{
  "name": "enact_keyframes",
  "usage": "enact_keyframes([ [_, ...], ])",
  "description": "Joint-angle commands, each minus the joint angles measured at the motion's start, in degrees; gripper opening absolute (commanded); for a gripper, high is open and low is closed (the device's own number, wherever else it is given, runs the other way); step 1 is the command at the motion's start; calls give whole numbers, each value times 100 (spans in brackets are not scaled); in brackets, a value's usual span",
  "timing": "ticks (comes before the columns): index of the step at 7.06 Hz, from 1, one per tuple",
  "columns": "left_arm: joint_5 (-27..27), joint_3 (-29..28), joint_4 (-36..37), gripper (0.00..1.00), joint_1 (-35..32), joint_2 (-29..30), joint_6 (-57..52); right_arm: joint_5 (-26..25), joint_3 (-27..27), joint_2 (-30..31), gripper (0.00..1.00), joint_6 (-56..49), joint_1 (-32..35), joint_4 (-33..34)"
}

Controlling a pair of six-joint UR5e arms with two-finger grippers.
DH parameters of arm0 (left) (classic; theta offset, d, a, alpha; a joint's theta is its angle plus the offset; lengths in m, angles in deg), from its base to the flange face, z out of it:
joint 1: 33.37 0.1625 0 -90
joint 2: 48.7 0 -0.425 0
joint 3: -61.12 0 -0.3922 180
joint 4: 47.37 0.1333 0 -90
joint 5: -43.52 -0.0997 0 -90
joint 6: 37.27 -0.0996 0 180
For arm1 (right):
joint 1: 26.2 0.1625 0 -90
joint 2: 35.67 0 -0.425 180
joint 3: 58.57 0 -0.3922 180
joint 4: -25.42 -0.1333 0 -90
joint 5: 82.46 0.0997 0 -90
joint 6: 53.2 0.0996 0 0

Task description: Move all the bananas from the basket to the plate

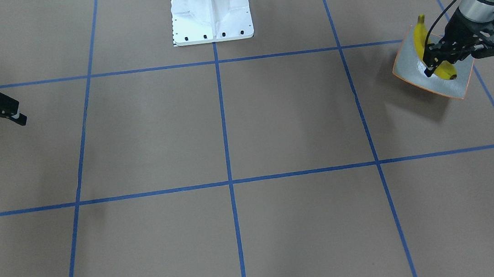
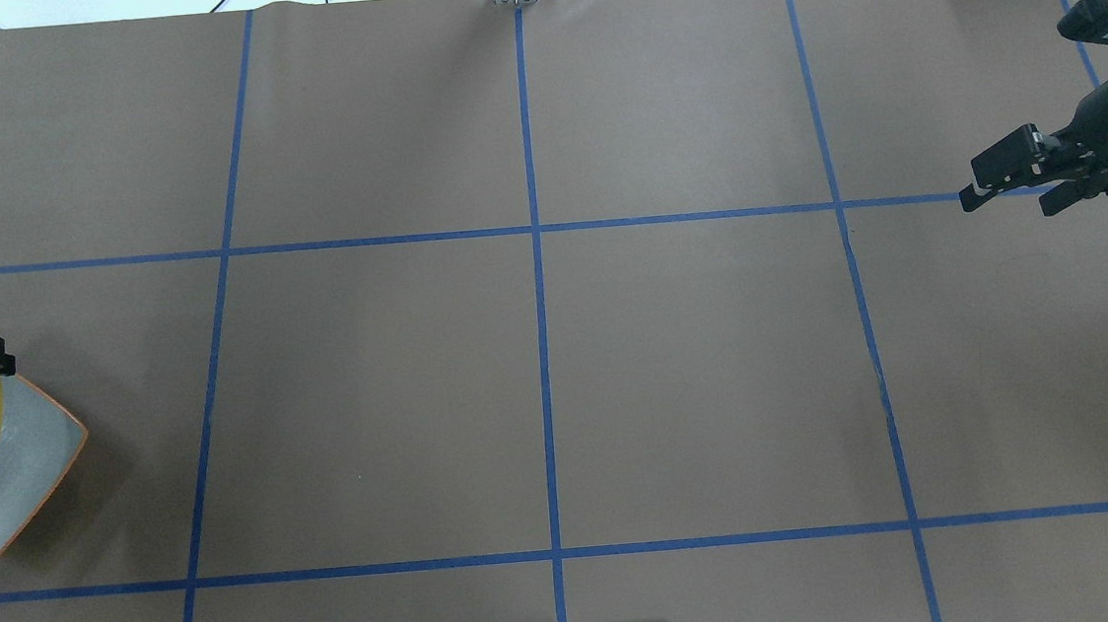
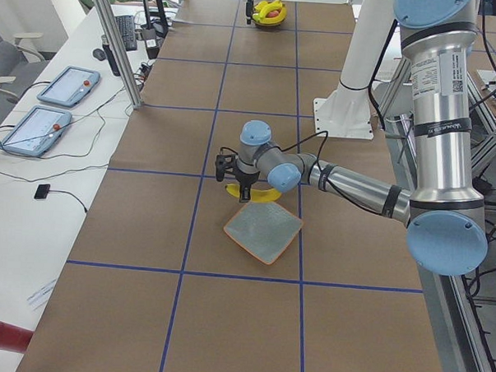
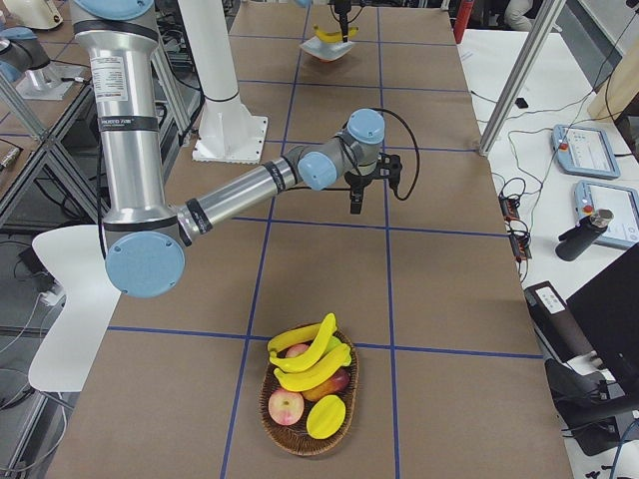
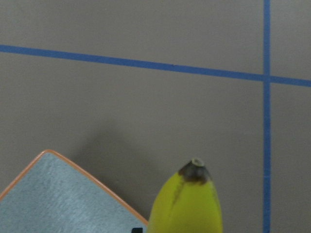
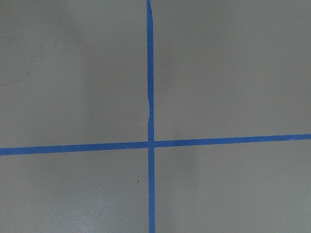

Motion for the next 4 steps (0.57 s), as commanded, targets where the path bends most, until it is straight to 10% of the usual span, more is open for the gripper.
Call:
enact_keyframes([
  [1,-26,-479,-43,0,-3,6,-61,6,-39,-27,100,0,-2,-2],
  [3,-26,-613,-69,0,-3,42,-70,6,-39,-45,100,0,-2,-11],
  [4,-26,-622,-70,38,-3,15,-70,14,-39,-45,100,0,-2,-11],
])
